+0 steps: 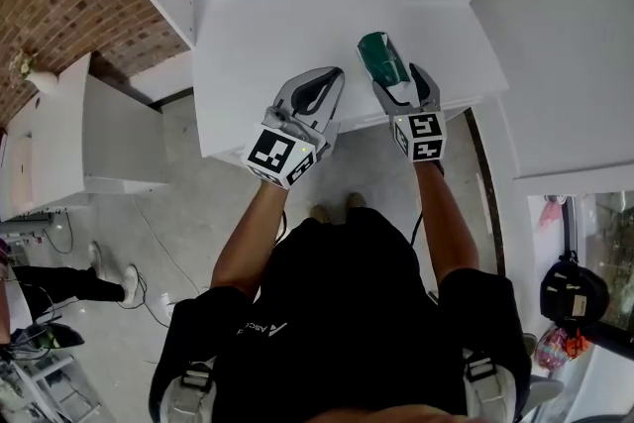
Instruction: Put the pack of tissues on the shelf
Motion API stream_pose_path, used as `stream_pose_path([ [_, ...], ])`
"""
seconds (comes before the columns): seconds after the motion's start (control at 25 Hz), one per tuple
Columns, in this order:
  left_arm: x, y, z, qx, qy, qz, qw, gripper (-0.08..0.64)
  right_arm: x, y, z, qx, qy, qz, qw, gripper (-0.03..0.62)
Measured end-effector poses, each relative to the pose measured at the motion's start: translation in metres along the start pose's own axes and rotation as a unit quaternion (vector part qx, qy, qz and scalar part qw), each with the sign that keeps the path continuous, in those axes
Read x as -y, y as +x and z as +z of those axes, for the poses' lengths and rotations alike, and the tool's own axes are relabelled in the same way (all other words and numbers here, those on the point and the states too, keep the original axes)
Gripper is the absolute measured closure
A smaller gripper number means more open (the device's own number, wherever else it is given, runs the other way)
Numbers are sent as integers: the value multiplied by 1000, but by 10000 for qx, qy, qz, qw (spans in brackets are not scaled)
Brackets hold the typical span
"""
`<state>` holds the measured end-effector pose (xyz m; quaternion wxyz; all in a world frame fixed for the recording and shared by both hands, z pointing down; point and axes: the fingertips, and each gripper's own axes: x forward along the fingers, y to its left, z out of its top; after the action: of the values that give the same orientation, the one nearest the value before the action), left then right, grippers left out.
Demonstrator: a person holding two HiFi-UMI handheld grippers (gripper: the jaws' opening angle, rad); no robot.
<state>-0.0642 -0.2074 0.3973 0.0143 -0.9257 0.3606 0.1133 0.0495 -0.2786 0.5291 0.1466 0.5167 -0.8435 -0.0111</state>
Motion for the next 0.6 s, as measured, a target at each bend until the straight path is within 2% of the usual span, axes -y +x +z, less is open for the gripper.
stream_pose_path([
  [0.32, -16, 19, -27, -236, -15, -41, 9997, 558, 30, 47, -84, -912, 372, -50, 9951, 144],
  [0.6, -30, 40, -41, -372, 37, 29, 9993, 558, 32, 75, -121, -1377, 628, 166, 9883, 117],
])
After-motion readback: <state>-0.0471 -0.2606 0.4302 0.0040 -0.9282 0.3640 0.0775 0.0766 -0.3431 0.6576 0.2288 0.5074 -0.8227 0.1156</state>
